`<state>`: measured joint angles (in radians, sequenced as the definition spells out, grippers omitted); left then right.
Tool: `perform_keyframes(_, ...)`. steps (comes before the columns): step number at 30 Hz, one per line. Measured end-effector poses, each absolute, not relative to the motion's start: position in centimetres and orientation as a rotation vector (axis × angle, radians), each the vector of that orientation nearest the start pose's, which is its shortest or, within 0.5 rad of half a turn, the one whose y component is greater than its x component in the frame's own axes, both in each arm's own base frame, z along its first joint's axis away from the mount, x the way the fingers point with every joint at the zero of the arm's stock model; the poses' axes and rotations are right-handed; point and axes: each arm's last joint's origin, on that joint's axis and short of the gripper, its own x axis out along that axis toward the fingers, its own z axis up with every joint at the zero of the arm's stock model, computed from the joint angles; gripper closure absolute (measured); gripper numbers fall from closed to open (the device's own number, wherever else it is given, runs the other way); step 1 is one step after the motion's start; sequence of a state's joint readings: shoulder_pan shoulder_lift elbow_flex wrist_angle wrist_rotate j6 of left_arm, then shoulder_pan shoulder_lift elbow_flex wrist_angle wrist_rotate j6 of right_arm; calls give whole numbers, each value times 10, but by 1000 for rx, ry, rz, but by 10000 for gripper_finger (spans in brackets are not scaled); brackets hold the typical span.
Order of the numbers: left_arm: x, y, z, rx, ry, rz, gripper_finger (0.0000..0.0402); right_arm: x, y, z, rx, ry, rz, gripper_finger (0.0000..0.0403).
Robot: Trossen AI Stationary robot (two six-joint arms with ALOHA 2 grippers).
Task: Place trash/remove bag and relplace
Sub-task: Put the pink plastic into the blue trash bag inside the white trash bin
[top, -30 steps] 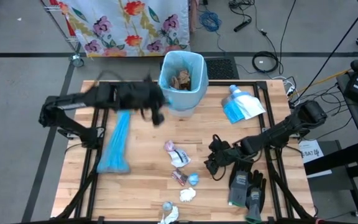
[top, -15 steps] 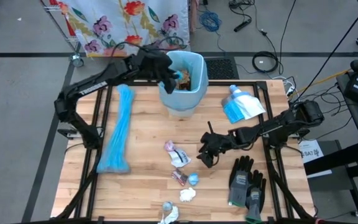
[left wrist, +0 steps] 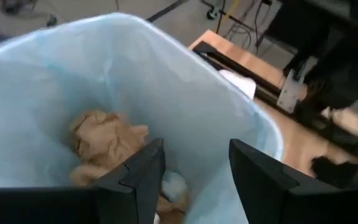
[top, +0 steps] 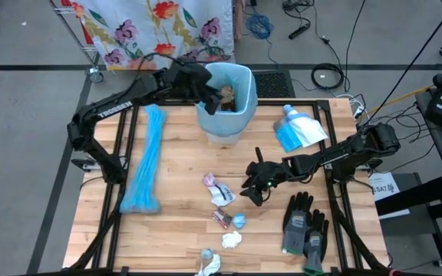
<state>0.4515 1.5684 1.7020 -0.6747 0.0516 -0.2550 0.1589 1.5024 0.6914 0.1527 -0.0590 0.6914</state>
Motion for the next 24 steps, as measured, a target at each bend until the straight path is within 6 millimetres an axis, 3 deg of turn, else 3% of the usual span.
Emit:
perform_keyframes(3,286,133,423,-370,485,397,220,292,50,180,623,628,12,234)
perform_keyframes(6,269,108,440,-284,463,311,219,299,53,192,560,574,42,234)
perform_keyframes(10,244,85,442,-227,511,297,219,315,57,210,460,517,17,234)
perform_keyframes(16,207,64,419,-255,542,304,219,357,55,223,350,569,-20,234)
perform_keyframes(24,159,40,364,-391,592,305,219,421,36,203,301,806,-124,234)
